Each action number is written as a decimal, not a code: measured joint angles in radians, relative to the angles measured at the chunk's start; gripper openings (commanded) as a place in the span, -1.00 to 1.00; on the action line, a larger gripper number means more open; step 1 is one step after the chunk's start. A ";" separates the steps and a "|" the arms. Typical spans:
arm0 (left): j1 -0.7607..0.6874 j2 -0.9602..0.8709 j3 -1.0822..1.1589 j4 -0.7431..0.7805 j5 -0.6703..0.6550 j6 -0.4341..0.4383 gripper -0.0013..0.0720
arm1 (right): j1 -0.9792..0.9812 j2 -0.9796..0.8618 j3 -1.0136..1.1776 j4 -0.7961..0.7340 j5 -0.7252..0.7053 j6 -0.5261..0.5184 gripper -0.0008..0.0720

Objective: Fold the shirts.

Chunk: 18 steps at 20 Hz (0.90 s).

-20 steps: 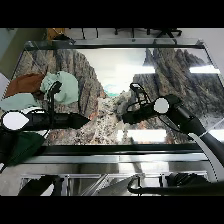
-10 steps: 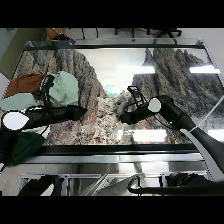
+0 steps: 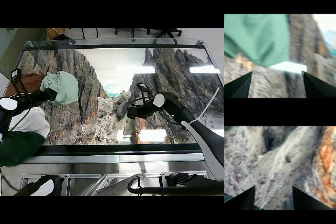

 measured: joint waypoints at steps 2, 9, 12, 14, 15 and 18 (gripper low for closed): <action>0.050 -0.140 0.076 0.005 0.018 0.000 0.94 | -0.039 -0.001 0.000 0.000 0.001 0.000 0.41; 0.043 -0.522 0.391 0.006 0.030 0.001 0.57 | -0.103 -0.008 0.000 0.000 0.004 0.000 0.39; 0.024 -0.624 0.512 0.008 -0.029 -0.008 -0.92 | -0.108 -0.011 0.000 0.000 0.004 0.000 -0.79; 0.014 -0.657 0.593 0.007 -0.106 -0.020 -0.92 | -0.110 -0.011 0.000 0.000 0.013 0.000 -0.93; 0.008 -0.662 0.632 0.008 -0.147 -0.026 -0.92 | -0.110 -0.012 0.000 0.000 0.020 0.000 -0.93; -0.029 -0.627 0.751 0.005 -0.283 -0.030 -0.92 | -0.125 -0.008 0.001 0.001 0.034 0.005 -0.93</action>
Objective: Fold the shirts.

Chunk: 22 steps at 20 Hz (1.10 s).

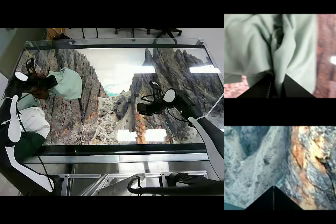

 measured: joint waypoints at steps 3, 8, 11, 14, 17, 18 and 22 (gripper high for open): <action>-0.071 0.092 0.065 -0.060 -0.164 -0.004 -0.92 | -0.070 0.016 0.013 0.014 0.024 0.005 -0.93; -0.282 0.299 -0.011 -0.218 -0.316 -0.004 -0.92 | -0.263 0.056 0.025 0.090 0.116 -0.066 -0.92; -0.439 0.398 -0.150 -0.252 -0.321 -0.004 -0.90 | -0.353 0.075 0.027 0.123 0.195 -0.114 -0.41; -0.565 0.438 -0.296 -0.265 -0.273 -0.004 -0.90 | -0.391 0.083 0.027 0.140 0.253 -0.146 0.40; -0.633 0.423 -0.404 -0.273 -0.237 -0.004 0.59 | -0.404 0.085 0.026 0.146 0.282 -0.170 0.40; -0.641 0.412 -0.431 -0.276 -0.226 -0.004 0.91 | -0.407 0.086 0.026 0.146 0.291 -0.175 0.40; -0.608 0.374 -0.487 -0.277 -0.273 -0.001 0.91 | -0.409 0.087 0.019 0.154 0.332 -0.196 0.40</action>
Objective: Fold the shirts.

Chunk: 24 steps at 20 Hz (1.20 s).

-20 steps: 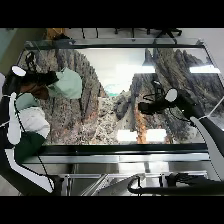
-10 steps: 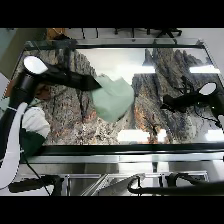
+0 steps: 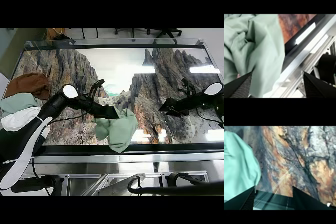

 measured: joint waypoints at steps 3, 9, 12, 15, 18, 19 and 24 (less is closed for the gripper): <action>0.107 -0.010 -0.012 0.000 -0.073 0.018 0.91 | 0.026 0.000 -0.046 0.024 0.007 -0.024 0.41; 0.325 -0.017 -0.201 0.015 -0.014 0.049 0.91 | 0.177 -0.037 -0.197 0.135 -0.165 -0.105 0.42; 0.350 -0.017 -0.296 -0.016 0.082 0.092 0.91 | 0.238 -0.102 -0.220 0.225 -0.274 -0.162 0.42; 0.322 -0.017 -0.369 -0.057 0.122 0.152 0.56 | 0.262 -0.175 -0.229 0.374 -0.327 -0.259 0.40; 0.273 -0.017 -0.421 -0.076 0.147 0.188 -0.01 | 0.271 -0.230 -0.232 0.492 -0.347 -0.338 0.40; 0.259 -0.017 -0.432 -0.078 0.154 0.194 -0.01 | 0.272 -0.242 -0.233 0.516 -0.351 -0.354 0.39; 0.223 -0.017 -0.452 -0.089 0.201 0.211 -0.91 | 0.279 -0.277 -0.234 0.579 -0.348 -0.413 -0.93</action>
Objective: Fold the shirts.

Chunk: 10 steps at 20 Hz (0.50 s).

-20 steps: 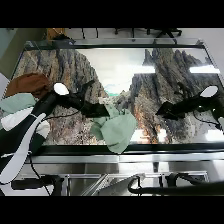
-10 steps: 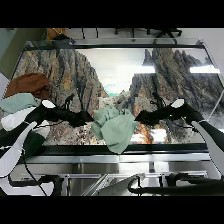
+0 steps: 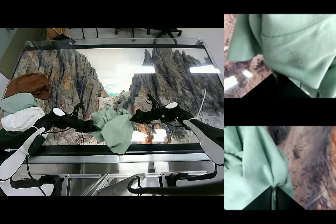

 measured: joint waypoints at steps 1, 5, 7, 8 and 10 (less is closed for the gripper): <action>0.000 0.000 -0.001 0.000 0.001 0.001 -0.91 | 0.000 -0.002 0.000 0.007 0.005 -0.013 -0.93; 0.038 0.060 -0.003 0.001 -0.026 0.004 -0.92 | -0.019 0.016 0.036 0.023 0.049 -0.056 -0.93; 0.092 0.134 0.017 0.005 -0.063 0.004 -0.92 | -0.064 0.054 0.098 0.041 0.094 -0.066 -0.93; 0.125 0.177 0.039 0.008 -0.092 0.004 -0.92 | -0.092 0.079 0.138 0.057 0.121 -0.068 -0.93; 0.201 0.274 0.113 0.010 -0.158 -0.006 -0.92 | -0.162 0.139 0.237 0.100 0.174 -0.074 -0.93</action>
